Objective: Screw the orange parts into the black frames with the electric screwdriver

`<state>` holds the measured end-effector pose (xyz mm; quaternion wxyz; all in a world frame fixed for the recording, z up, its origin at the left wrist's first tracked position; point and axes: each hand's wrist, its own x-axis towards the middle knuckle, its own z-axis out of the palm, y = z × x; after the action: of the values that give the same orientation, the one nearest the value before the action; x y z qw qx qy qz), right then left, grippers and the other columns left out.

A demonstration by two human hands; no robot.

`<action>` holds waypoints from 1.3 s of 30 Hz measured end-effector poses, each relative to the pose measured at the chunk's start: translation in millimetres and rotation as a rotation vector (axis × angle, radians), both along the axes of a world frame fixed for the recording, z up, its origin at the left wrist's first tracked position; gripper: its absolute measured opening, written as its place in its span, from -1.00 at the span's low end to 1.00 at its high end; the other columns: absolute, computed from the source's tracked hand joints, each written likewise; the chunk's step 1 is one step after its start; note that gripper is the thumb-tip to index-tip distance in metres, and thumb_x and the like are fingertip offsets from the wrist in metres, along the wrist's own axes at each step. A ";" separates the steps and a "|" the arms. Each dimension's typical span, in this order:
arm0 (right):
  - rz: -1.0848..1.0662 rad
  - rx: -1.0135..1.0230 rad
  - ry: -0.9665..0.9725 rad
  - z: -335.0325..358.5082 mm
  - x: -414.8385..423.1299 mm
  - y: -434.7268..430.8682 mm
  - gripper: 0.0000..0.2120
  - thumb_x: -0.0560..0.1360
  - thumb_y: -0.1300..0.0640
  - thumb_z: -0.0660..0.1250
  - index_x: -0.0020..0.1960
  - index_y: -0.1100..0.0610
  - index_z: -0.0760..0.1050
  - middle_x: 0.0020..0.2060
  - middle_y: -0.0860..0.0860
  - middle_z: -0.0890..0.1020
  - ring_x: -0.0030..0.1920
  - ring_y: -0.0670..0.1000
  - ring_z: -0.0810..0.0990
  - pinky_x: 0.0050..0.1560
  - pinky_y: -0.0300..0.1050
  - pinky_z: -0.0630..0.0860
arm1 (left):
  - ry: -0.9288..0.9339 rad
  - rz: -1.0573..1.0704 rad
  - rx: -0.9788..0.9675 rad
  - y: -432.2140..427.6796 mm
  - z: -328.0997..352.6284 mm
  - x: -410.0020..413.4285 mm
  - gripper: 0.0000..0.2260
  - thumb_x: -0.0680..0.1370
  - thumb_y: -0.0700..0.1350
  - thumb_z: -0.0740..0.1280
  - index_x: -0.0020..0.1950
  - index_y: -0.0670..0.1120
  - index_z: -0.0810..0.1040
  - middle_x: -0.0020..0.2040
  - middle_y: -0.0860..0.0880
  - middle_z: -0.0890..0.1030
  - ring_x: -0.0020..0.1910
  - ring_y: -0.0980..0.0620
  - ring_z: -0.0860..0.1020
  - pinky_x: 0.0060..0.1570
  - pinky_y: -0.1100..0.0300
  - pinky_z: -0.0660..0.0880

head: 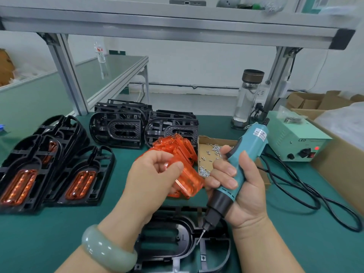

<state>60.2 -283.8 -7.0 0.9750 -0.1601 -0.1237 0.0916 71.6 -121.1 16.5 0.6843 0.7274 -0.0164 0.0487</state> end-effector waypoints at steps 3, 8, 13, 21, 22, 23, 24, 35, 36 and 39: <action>0.006 0.009 0.005 -0.3 -0.2 -1.1 -0.60 0.25 0.15 0.62 -0.01 0.14 0.52 -0.47 -0.04 0.42 -0.57 -0.11 0.44 -0.41 -0.19 0.51 | -0.010 0.041 -0.139 3.0 -1.2 1.8 -0.81 0.49 -0.25 0.38 0.00 0.02 0.55 -0.26 -0.06 0.64 -0.41 0.11 0.58 -0.43 0.30 0.49; 0.022 -0.017 -0.013 -1.1 -0.6 3.4 -0.63 0.28 0.13 0.61 -0.01 0.15 0.53 -0.47 -0.04 0.43 -0.56 -0.11 0.44 -0.40 -0.18 0.51 | -0.030 0.006 -0.145 2.1 -1.3 -3.7 -0.79 0.46 -0.28 0.40 -0.09 0.05 0.58 -0.27 0.03 0.63 -0.36 0.12 0.59 -0.37 0.26 0.53; 0.048 -0.022 -0.030 -0.5 -1.3 5.9 -0.66 0.32 0.13 0.58 0.00 0.15 0.52 -0.46 -0.03 0.43 -0.55 -0.11 0.45 -0.38 -0.18 0.51 | -0.028 0.002 -0.097 3.2 0.3 -6.5 -0.83 0.43 -0.26 0.43 -0.14 0.00 0.56 -0.26 -0.02 0.62 -0.35 0.08 0.60 -0.39 0.25 0.53; 0.083 0.027 -0.033 -1.7 -2.7 4.5 -0.63 0.35 0.15 0.56 0.05 0.15 0.47 -0.45 -0.02 0.44 -0.54 -0.09 0.47 -0.36 -0.17 0.51 | 0.131 -0.159 0.117 16.7 5.0 -8.4 -0.89 0.46 -0.18 0.42 -0.09 0.00 0.57 -0.32 0.01 0.67 -0.37 0.04 0.64 -0.46 0.32 0.43; 0.086 0.025 -0.036 -1.5 -2.8 5.2 -0.64 0.35 0.15 0.56 0.05 0.15 0.47 -0.45 -0.02 0.44 -0.54 -0.09 0.47 -0.36 -0.18 0.51 | 0.131 -0.201 0.178 18.8 5.9 -9.1 -0.90 0.46 -0.18 0.42 -0.10 0.03 0.61 -0.30 0.02 0.68 -0.37 0.07 0.64 -0.45 0.33 0.44; 0.080 0.012 -0.037 -1.1 -2.9 5.8 -0.64 0.34 0.15 0.57 0.04 0.15 0.48 -0.45 -0.02 0.44 -0.55 -0.09 0.46 -0.37 -0.18 0.51 | 0.122 -0.224 0.234 21.8 6.8 -9.5 -0.91 0.46 -0.17 0.42 -0.13 0.03 0.64 -0.31 0.03 0.67 -0.39 0.12 0.62 -0.45 0.35 0.44; 0.067 -0.007 -0.035 -0.7 -2.8 6.4 -0.63 0.33 0.15 0.58 0.03 0.15 0.49 -0.45 -0.02 0.44 -0.55 -0.10 0.46 -0.37 -0.18 0.51 | 0.108 -0.219 0.273 25.3 7.8 -9.3 -0.91 0.46 -0.17 0.42 -0.17 0.02 0.66 -0.34 0.04 0.66 -0.42 0.16 0.59 -0.46 0.37 0.44; -0.005 -0.020 -0.006 0.6 -0.9 -0.9 -0.54 0.22 0.12 0.64 0.00 0.10 0.48 -0.47 -0.08 0.43 -0.56 -0.15 0.43 -0.39 -0.24 0.48 | 0.118 -0.398 0.795 61.0 1.2 -24.0 -0.83 0.41 -0.04 0.47 -0.22 0.27 0.63 -0.29 0.21 0.64 -0.33 0.26 0.57 -0.30 0.41 0.45; -0.005 -0.013 -0.004 0.7 -0.7 -1.3 -0.53 0.21 0.13 0.64 0.00 0.10 0.48 -0.47 -0.08 0.43 -0.56 -0.15 0.43 -0.39 -0.25 0.47 | 0.119 -0.408 0.807 59.6 -2.0 -26.0 -0.83 0.40 -0.03 0.48 -0.22 0.27 0.61 -0.30 0.22 0.64 -0.34 0.27 0.56 -0.32 0.41 0.44; -0.011 -0.007 0.007 1.1 -0.9 -2.0 -0.51 0.18 0.13 0.65 0.00 0.09 0.48 -0.47 -0.09 0.43 -0.56 -0.16 0.43 -0.39 -0.25 0.48 | 0.111 -0.394 0.827 56.6 -12.2 -32.2 -0.85 0.40 0.02 0.49 -0.24 0.28 0.59 -0.30 0.24 0.63 -0.34 0.29 0.55 -0.35 0.41 0.41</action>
<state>59.3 -285.7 -5.9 0.9753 -0.1641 -0.1192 0.0872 39.4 -64.5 4.3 0.3325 0.9239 -0.1359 -0.1320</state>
